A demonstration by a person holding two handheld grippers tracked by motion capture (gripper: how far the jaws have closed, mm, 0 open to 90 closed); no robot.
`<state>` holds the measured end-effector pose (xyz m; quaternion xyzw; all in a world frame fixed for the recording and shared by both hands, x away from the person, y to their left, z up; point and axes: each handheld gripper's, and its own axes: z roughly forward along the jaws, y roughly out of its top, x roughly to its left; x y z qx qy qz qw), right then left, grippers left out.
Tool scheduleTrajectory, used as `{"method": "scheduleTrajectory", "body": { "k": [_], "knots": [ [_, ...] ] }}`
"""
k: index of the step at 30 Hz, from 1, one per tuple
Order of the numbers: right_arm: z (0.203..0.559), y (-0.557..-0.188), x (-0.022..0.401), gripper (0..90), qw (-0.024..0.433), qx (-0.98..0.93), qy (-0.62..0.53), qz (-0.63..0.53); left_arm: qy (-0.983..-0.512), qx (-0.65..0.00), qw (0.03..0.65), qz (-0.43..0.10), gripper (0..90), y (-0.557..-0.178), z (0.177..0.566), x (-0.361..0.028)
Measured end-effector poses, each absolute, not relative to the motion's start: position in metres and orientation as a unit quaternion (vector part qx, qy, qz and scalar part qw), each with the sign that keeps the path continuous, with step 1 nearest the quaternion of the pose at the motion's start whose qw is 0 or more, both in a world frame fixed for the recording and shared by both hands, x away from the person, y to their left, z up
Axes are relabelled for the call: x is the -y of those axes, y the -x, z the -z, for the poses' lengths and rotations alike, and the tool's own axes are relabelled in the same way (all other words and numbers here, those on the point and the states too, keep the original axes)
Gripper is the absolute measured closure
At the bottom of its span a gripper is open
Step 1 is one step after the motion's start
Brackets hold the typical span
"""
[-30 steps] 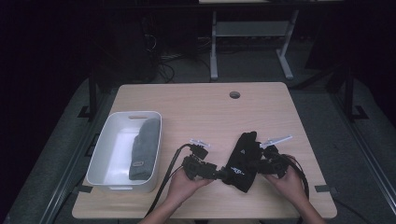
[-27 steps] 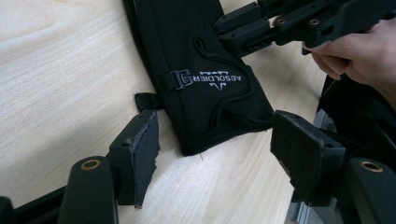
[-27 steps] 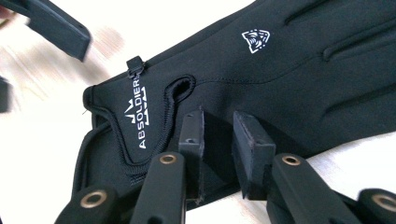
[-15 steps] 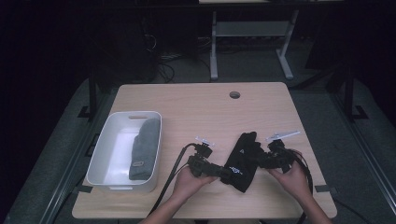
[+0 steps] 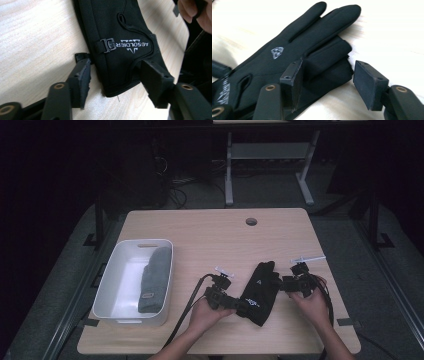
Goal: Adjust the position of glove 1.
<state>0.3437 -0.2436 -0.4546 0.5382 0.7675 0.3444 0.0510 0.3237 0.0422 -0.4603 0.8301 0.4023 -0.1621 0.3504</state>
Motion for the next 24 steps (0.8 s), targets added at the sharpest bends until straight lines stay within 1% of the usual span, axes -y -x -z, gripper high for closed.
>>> {"method": "scheduleTrajectory", "body": {
  "k": [3,5,6,8,13,20,24],
  "knots": [
    [0.460,-0.348,0.247,42.6,0.037,-0.759,-0.547,-0.351,-0.837,-0.392,0.349,0.155,50.5,-0.322,0.461,-0.040],
    [0.460,-0.348,0.246,46.1,0.035,-0.761,-0.547,-0.346,-0.843,-0.385,0.345,0.148,53.9,-0.321,0.461,-0.038],
    [0.461,-0.348,0.244,46.5,0.035,-0.762,-0.546,-0.345,-0.846,-0.383,0.342,0.141,54.9,-0.320,0.460,-0.037],
    [0.461,-0.348,0.242,48.3,0.035,-0.765,-0.546,-0.340,-0.851,-0.379,0.340,0.130,59.7,-0.319,0.460,-0.035],
    [0.461,-0.348,0.241,56.1,0.021,-0.766,-0.544,-0.341,-0.854,-0.370,0.338,0.141,71.9,-0.318,0.462,-0.032],
    [0.461,-0.348,0.239,69.8,0.009,-0.768,-0.540,-0.344,-0.852,-0.367,0.340,0.153,79.1,-0.319,0.465,-0.032],
    [0.459,-0.347,0.238,73.2,0.012,-0.770,-0.538,-0.343,-0.849,-0.368,0.343,0.159,81.2,-0.320,0.465,-0.033]
  ]
}}
